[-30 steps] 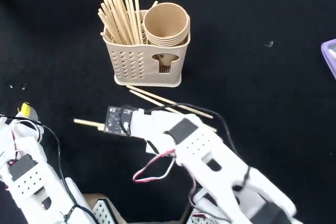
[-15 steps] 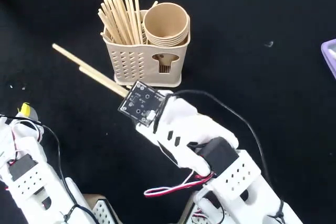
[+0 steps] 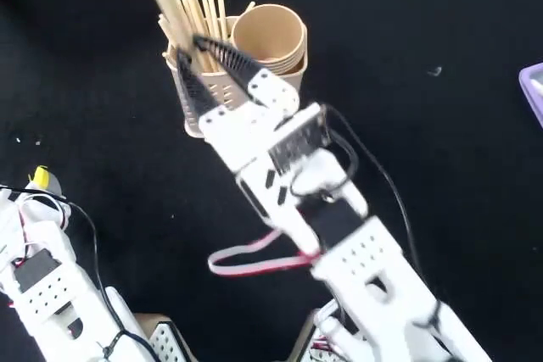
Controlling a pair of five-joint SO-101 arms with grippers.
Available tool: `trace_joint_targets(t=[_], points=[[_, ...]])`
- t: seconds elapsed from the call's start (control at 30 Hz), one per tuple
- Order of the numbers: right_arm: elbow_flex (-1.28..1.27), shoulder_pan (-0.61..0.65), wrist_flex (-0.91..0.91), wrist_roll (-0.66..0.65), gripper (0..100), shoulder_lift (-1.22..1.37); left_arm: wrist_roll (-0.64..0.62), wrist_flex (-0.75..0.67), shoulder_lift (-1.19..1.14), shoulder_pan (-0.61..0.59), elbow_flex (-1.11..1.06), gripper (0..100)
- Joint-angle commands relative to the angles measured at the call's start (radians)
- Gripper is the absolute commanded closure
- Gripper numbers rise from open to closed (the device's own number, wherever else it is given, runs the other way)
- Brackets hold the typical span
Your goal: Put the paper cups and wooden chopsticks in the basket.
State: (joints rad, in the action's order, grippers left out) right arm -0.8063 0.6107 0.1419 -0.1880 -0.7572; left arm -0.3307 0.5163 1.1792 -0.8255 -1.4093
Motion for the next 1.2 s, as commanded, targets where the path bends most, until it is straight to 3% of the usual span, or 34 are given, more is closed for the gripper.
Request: trace_joint_targets(t=[0.0, 0.3, 0.7, 0.87, 1.17], points=[[0.119, -0.052, 0.098, 0.009, 98.8, 0.143, 0.006, -0.017, 0.014, -0.001, 0.012, 75], [0.32, -0.058, 0.146, 0.009, 98.8, 0.444, 0.006, -0.015, 0.014, -0.001, 0.013, 75], [0.369, -0.094, 0.132, 0.009, 95.9, 0.638, 0.006, -0.015, 0.014, 0.001, 0.013, 75], [0.398, -0.087, -0.032, 0.009, 82.5, 0.593, 0.006, -0.015, 0.014, 0.001, 0.013, 75], [0.423, -0.054, -0.311, 0.002, 86.4, 0.335, 0.006, -0.015, 0.014, 0.001, 0.013, 75]])
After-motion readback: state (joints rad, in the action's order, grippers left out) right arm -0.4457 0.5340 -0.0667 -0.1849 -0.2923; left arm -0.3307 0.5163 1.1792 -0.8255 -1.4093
